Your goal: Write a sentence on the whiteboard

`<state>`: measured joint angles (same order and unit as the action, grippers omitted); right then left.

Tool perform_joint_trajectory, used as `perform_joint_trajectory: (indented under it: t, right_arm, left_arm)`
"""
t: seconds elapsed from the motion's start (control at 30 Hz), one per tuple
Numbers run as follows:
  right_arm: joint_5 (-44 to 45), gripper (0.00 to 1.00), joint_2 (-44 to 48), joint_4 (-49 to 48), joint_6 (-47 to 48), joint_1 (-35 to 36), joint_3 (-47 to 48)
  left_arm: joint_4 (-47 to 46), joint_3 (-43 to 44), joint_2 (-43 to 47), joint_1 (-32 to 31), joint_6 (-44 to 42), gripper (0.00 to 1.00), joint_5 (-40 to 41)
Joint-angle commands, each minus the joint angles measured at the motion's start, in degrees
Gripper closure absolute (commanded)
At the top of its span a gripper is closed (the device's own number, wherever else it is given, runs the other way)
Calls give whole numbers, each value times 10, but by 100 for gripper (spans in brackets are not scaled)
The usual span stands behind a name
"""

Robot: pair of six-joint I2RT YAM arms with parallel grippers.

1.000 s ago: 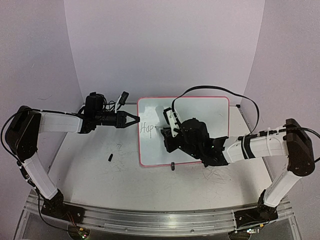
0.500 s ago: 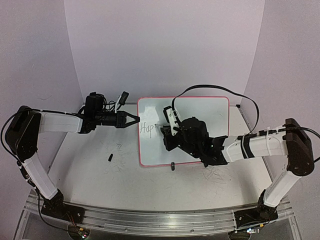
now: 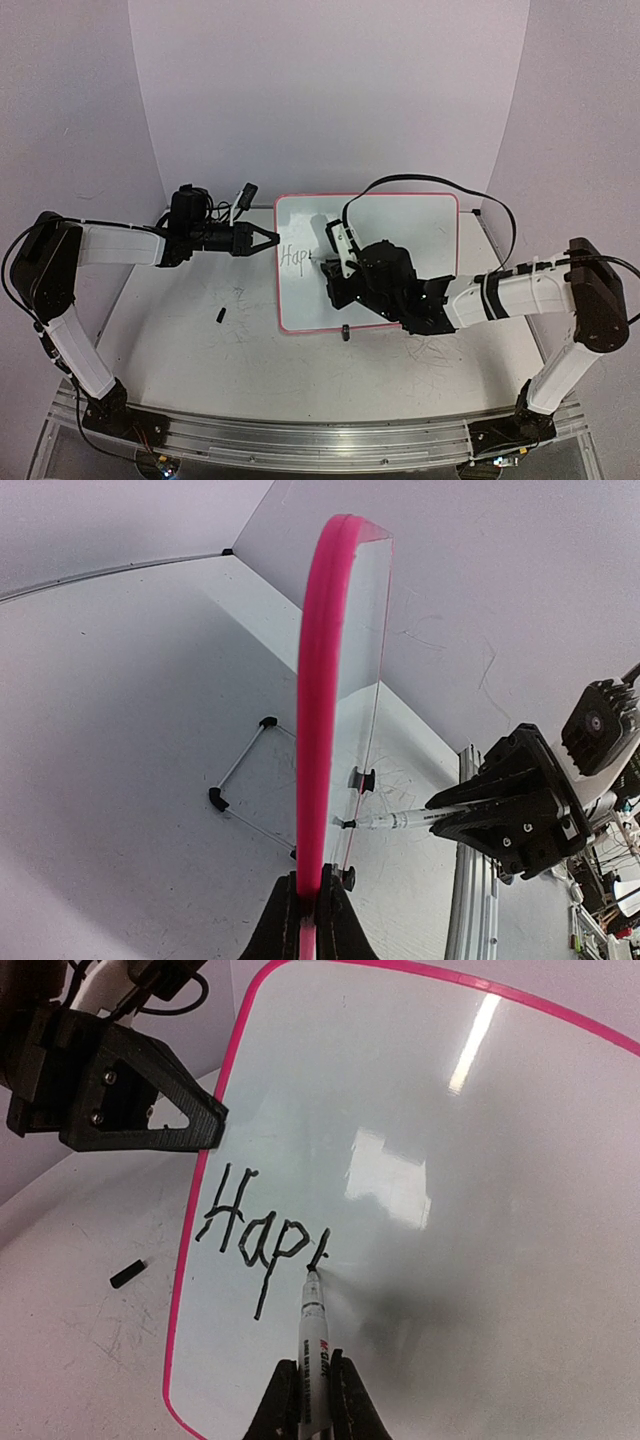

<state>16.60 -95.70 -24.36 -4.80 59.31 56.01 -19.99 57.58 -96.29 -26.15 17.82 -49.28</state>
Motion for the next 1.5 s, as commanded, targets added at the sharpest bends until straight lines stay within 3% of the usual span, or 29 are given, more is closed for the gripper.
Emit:
perform_joint_trajectory:
  t: [0.0,0.53,0.87,1.47]
  right_arm:
    - [2,100,1,9,-15,4,-10]
    - [-3,100,3,17,-48,19,-28]
    - [-3,100,42,-18,-12,10,-6]
    - [3,100,-3,-33,9,-4,23]
  left_arm:
    - [-16,-1,22,-9,-2,100,-24]
    - [-16,-2,25,-9,-2,100,-24]
    - [-16,-3,25,-9,-3,100,-23]
    - [-16,-2,25,-9,-3,100,-24]
